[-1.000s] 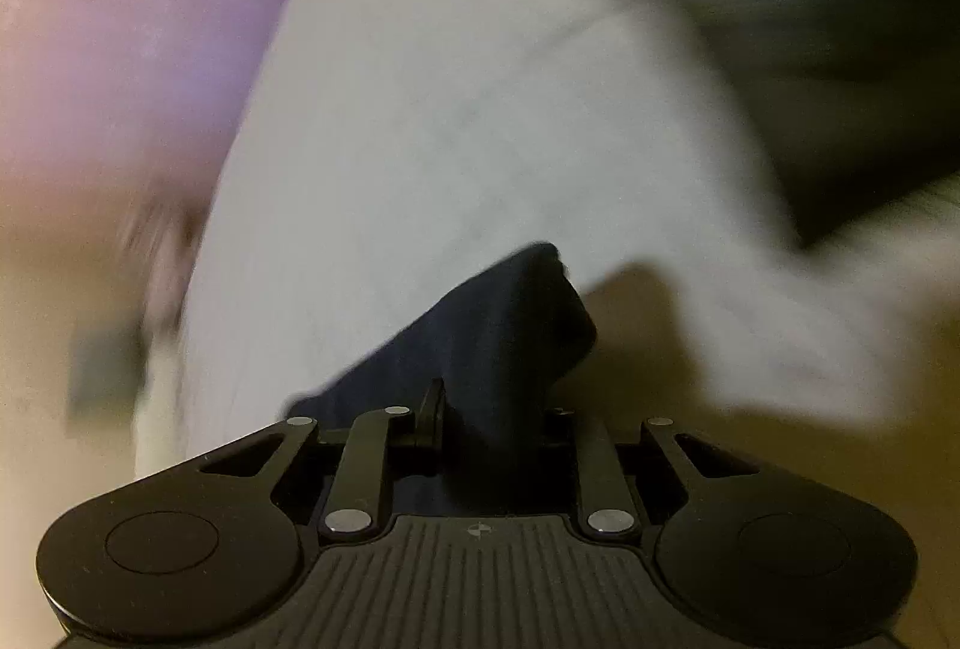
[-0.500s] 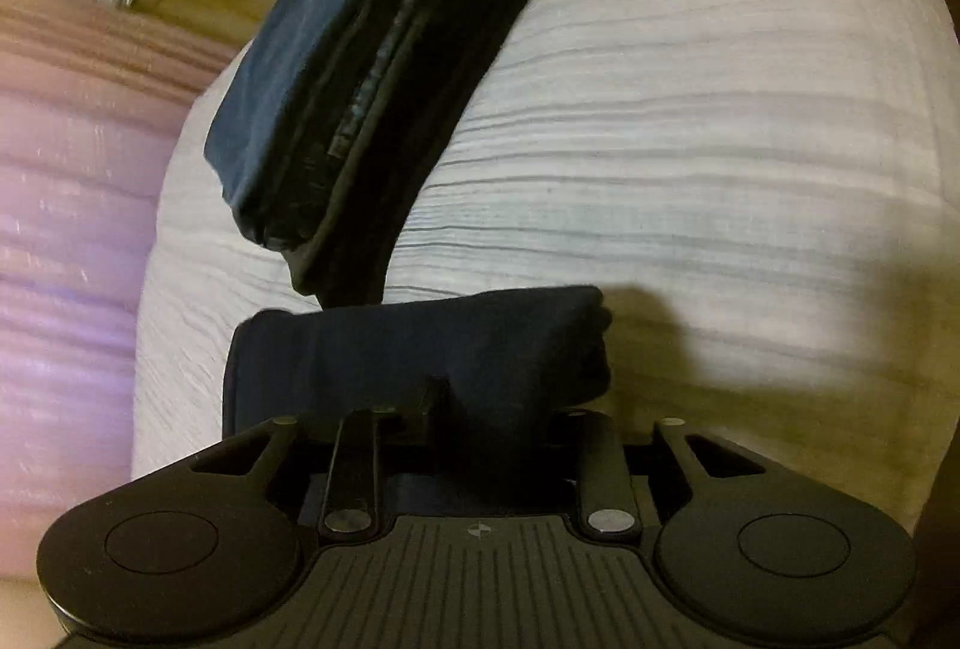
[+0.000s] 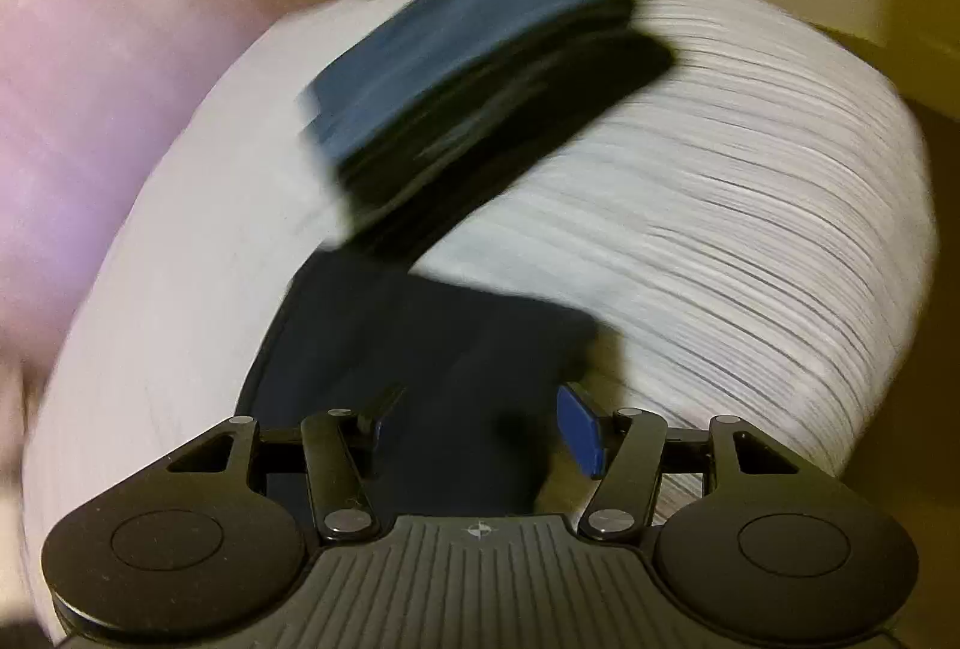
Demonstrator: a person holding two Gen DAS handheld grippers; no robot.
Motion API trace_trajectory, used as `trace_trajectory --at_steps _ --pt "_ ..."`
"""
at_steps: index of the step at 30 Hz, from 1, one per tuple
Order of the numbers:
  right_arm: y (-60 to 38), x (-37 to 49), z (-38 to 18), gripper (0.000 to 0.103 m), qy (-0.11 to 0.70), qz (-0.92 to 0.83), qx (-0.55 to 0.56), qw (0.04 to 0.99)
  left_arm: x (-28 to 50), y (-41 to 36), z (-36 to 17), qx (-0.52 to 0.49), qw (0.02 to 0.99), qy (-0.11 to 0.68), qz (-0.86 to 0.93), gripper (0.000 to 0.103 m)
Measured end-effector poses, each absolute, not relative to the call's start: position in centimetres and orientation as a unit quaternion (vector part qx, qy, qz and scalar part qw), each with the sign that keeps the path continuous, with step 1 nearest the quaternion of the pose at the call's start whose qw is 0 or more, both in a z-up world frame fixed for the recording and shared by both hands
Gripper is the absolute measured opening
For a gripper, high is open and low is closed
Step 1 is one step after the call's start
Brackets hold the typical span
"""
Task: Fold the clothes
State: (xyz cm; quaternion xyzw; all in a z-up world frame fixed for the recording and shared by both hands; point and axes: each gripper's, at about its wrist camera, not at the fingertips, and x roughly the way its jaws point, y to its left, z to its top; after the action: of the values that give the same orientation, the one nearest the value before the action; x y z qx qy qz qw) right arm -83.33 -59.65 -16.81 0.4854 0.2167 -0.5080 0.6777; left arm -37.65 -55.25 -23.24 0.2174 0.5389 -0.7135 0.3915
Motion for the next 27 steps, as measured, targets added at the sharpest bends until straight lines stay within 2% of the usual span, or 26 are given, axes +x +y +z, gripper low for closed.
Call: trace_trajectory --at_steps 7,9,10,16,22,27 --pt "-63.2 -77.2 -18.9 0.060 0.389 -0.293 0.386 0.784 -40.2 -55.4 -25.7 0.160 0.482 0.578 -0.638 0.057" --pt "-63.1 -75.6 -19.3 0.071 0.443 -0.228 0.319 0.806 -40.7 -54.4 -26.3 0.140 0.509 0.592 -0.610 0.057" --pt "-62.9 -75.2 -19.3 0.072 0.457 -0.202 0.291 0.816 -41.0 -53.7 -26.5 0.133 0.521 0.597 -0.596 0.057" --pt "-60.2 -72.7 -18.9 0.073 0.479 -0.133 0.205 0.843 -41.1 -50.2 -26.4 0.136 0.558 0.601 -0.557 0.057" --pt "-51.7 -67.6 -19.5 0.073 0.479 -0.049 0.108 0.870 -39.0 -46.7 -26.3 0.137 0.583 0.593 -0.538 0.057" --pt "-53.1 -66.6 -21.9 0.073 0.488 -0.055 0.157 0.857 -37.3 -43.8 -26.1 0.134 0.598 0.588 -0.527 0.058"
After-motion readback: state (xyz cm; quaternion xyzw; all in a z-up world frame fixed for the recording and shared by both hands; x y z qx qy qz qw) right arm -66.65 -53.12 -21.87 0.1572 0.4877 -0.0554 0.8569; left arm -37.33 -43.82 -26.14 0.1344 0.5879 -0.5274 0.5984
